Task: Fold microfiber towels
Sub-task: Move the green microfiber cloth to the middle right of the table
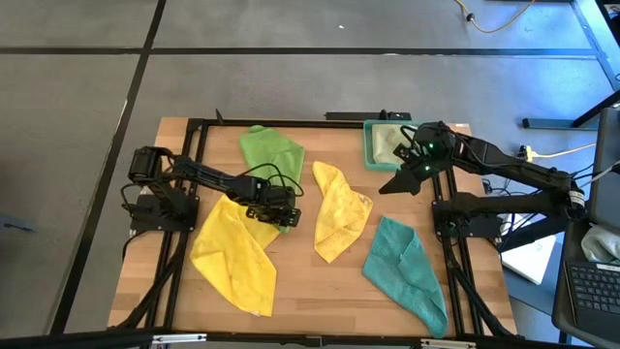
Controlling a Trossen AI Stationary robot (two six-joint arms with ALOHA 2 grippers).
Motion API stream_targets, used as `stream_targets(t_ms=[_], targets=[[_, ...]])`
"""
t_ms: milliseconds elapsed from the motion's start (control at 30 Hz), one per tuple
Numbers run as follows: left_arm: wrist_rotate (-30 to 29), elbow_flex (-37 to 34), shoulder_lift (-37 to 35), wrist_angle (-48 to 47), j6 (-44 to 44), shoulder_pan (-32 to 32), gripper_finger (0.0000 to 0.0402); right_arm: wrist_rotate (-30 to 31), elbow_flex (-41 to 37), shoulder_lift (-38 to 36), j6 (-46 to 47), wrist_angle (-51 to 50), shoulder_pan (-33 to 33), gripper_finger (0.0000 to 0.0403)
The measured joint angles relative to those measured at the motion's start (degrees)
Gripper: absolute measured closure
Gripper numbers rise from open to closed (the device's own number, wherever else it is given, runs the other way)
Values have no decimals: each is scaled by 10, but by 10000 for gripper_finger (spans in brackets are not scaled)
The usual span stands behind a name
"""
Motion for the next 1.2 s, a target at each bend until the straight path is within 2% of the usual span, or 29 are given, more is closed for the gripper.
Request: stream_targets(t_ms=[133, 400, 533, 767, 800, 1067, 1200], targets=[[14, 2, 12, 22, 0, -2, 211, 0, 0, 0, 2, -1, 0, 327], [3, 1, 14, 38, 10, -5, 216, 1, 0, 0, 2, -1, 0, 327], [-3, 0, 14, 37, 27, -13, 257, 13, 0, 0, 1, -1, 0, 327], [-6, 0, 15, 38, 53, -33, 383, 25, 0, 0, 1, -2, 0, 327], [-6, -1, 13, 38, 58, -37, 392, 26, 0, 0, 0, -2, 0, 327], [-11, 18, -31, 13, 87, -65, 401, 74, 0, 2, -8, 23, 0, 327], [-12, 56, -63, -36, 144, -86, 401, 82, 0, 18, -89, 87, 10, 327]])
